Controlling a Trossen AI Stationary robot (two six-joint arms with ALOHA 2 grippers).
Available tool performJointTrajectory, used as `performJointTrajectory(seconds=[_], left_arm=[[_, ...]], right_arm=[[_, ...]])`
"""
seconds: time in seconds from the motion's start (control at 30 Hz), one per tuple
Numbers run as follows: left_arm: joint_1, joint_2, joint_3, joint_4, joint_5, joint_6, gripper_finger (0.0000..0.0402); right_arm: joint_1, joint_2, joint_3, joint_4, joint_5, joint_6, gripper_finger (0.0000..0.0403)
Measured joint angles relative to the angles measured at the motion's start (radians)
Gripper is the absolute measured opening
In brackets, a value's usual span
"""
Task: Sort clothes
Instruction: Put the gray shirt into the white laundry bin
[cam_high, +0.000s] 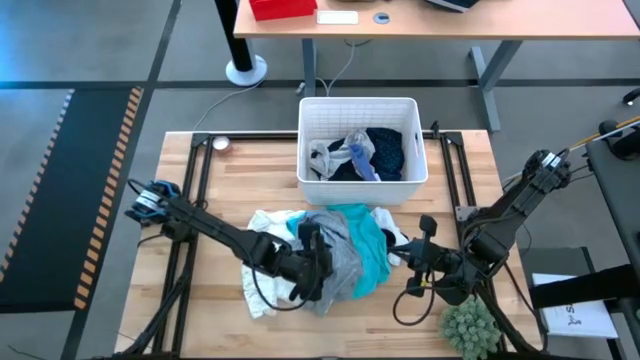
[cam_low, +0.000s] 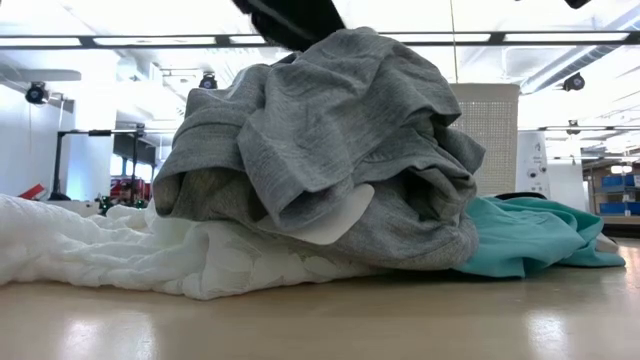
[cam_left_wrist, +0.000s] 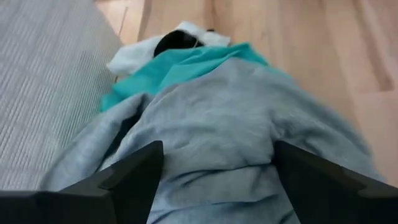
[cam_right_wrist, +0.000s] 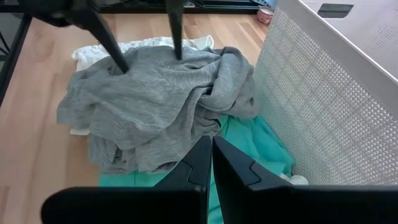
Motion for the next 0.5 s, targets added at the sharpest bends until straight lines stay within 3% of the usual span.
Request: performJointTrajectory(seconds=[0.3,0.5], left_arm=[[0.021,0.000,-0.057,0.090,0.019,-0.013,0.0256],[0.042,0.027,-0.097,0.130,0.078,-0.060,0.0172]], right_arm=[[0.000,0.000,0.000,0.000,0.000,0.000,0.0000],[0.000,0.000,0.000,0.000,-0.001,0.001,0.0000]])
